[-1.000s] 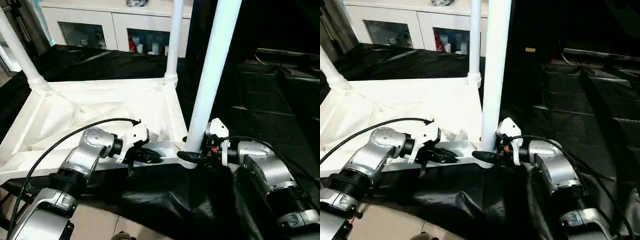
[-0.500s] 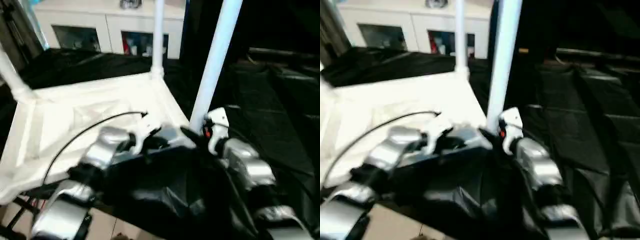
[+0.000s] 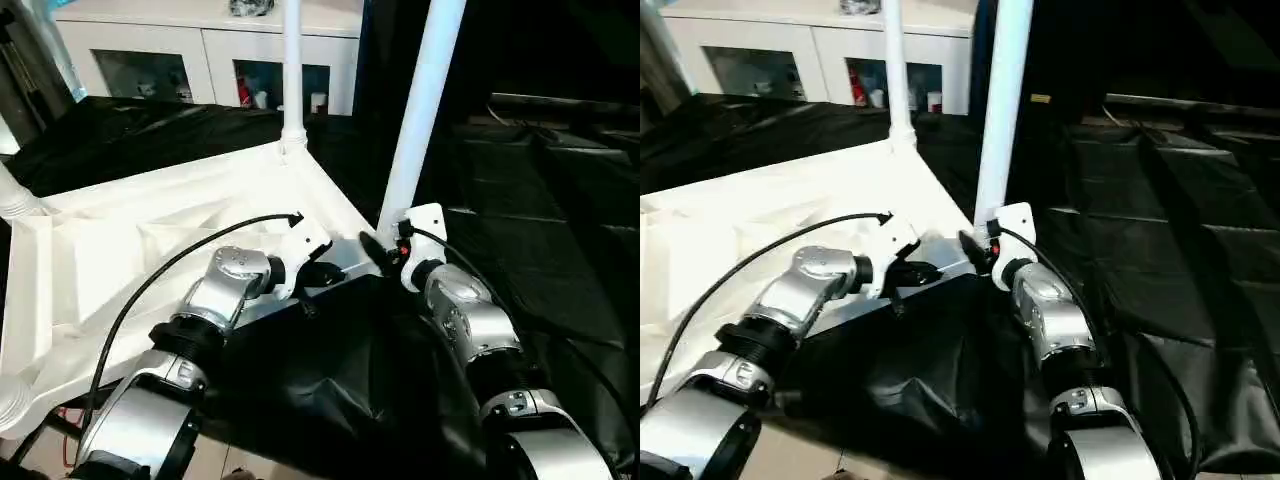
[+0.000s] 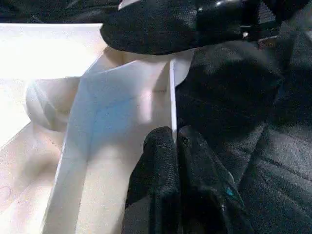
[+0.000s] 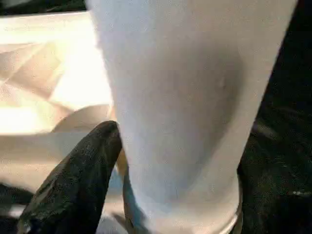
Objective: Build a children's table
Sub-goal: Rotate leg to tighten
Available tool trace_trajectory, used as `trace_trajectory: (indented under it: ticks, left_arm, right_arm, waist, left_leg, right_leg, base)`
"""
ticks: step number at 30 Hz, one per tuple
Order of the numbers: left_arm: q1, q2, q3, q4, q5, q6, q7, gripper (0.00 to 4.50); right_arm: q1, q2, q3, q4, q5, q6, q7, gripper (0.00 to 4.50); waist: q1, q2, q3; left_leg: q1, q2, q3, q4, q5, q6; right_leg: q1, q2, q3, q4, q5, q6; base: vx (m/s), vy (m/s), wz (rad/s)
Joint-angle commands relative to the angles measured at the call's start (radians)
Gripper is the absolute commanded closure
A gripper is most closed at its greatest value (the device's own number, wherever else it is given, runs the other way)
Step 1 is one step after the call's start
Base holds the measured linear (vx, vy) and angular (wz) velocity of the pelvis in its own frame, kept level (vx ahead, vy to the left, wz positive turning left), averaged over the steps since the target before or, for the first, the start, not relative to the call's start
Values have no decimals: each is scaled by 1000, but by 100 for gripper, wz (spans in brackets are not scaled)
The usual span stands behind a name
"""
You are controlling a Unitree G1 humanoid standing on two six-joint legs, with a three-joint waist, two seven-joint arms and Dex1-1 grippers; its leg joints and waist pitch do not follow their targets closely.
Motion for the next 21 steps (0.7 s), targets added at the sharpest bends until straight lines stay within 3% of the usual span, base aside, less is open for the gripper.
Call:
trace_trajectory:
  ticks: [1, 2, 6, 13, 21]
  left_arm:
    - [-2, -22, -36, -62, -45, -55, -85, 450]
    - [12, 4, -39, -82, -56, -59, -140, 450]
    - [30, 41, -44, -109, -70, -75, -219, 450]
    - [71, 142, -54, -161, -93, -107, -373, 450]
    - [91, 171, -59, -182, -102, -107, -406, 450]
  right_arm:
    - [15, 23, 116, -26, 18, 18, 164, 60]
    - [32, -23, 130, -56, 22, 19, 242, 60]
    - [56, -84, 139, -102, 34, 21, 344, 60]
    - [111, -238, 151, -207, 78, 60, 577, 60]
    - [127, -255, 167, -241, 90, 84, 618, 131]
  waist:
    - [8, -2, -69]
    - [8, 4, -69]
    - [16, 4, -69]
    - [39, 4, -67]
    - [49, -3, -67]
  left_leg:
    - [-3, 43, -16, -71, -171, 72]
    - [-2, 43, -15, -70, -165, 80]
    - [0, 49, -14, -70, -163, 83]
    - [5, 51, -11, -71, -188, 73]
    - [3, 50, -13, -72, -179, 56]
  right_leg:
    - [64, -76, 63, -71, -235, -193]
    - [61, -76, 65, -69, -214, -201]
    - [61, -75, 64, -64, -191, -224]
    - [56, -74, 65, -69, -242, -208]
    - [56, -76, 64, -70, -275, -190]
  base:
    - [0, 0, 0]
    - [0, 0, 0]
    - [0, 0, 0]
    - [0, 0, 0]
    - [0, 0, 0]
